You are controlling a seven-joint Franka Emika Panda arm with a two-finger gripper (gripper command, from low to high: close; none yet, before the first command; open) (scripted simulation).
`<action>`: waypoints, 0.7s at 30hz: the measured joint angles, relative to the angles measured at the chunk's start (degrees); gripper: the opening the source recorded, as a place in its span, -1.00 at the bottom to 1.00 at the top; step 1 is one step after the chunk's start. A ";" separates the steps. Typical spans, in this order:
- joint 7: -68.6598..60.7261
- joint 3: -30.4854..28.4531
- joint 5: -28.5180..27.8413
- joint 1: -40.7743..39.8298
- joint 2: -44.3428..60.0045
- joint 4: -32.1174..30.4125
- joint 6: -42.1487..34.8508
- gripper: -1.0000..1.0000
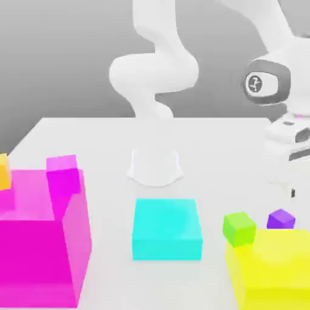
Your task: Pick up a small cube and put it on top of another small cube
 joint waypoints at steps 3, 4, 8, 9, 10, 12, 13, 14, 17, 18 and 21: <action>6.36 -2.84 -6.79 4.33 6.67 -0.93 3.64 0.00; 8.12 -4.64 -9.01 5.87 8.79 -0.60 5.08 0.00; 13.56 -12.61 -15.91 12.50 16.70 1.23 10.98 -1.00; 13.56 -12.61 -15.91 12.50 16.70 1.23 10.98 -1.00; 13.56 -12.61 -15.91 12.50 16.70 1.23 10.99 -1.00; 13.61 -12.61 -15.96 12.49 16.70 1.23 11.04 -1.00; 13.65 -12.60 -15.99 12.49 16.70 1.23 11.07 -1.00; 14.21 -13.58 -16.68 13.33 17.58 1.46 11.77 -1.00; 11.82 -10.20 -13.67 10.62 14.07 0.52 9.07 -1.00; 10.33 -8.59 -11.72 9.44 12.19 0.03 7.69 -1.00; 5.27 -4.35 -4.83 6.62 6.28 -1.10 3.53 -1.00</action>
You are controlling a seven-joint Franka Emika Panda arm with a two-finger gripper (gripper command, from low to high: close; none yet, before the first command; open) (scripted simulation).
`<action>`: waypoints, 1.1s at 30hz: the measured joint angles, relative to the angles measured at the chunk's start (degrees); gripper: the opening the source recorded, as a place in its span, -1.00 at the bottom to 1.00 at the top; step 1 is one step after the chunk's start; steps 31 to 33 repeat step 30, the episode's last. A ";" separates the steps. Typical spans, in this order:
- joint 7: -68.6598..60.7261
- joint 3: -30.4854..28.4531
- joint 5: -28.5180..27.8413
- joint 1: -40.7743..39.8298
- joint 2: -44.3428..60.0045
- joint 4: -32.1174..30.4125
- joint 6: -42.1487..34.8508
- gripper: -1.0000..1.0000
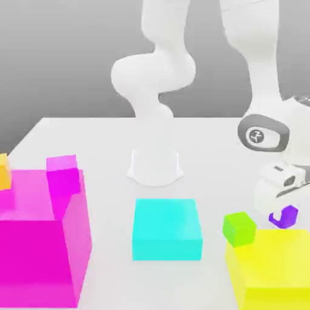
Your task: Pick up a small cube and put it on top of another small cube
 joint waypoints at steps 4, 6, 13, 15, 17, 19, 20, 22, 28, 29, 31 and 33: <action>-11.34 -2.34 7.50 -7.64 -5.19 4.78 -6.67 -1.00; -17.50 -5.10 9.03 -14.09 -7.55 7.38 -10.99 -1.00; -38.03 -14.98 11.94 -32.52 -15.07 16.53 -26.57 -1.00; -43.15 -18.27 12.44 -35.99 -16.83 18.81 -30.59 -1.00; -47.35 -21.48 12.42 -38.72 -18.31 20.42 -34.01 -1.00; -51.11 -24.71 12.05 -41.42 -19.73 21.62 -37.18 -1.00; -52.94 -26.28 11.81 -42.94 -20.45 22.15 -38.77 -1.00; -56.30 -29.87 10.49 -45.80 -21.66 23.08 -42.01 -1.00; -61.26 -34.65 8.28 -50.51 -18.20 19.86 -37.42 1.00; -61.26 -34.65 8.28 -50.51 -18.20 19.86 -37.42 1.00; -61.26 -34.65 8.28 -50.51 -18.20 19.86 -37.42 1.00; -61.26 -34.65 8.28 -50.51 -18.20 19.86 -37.42 1.00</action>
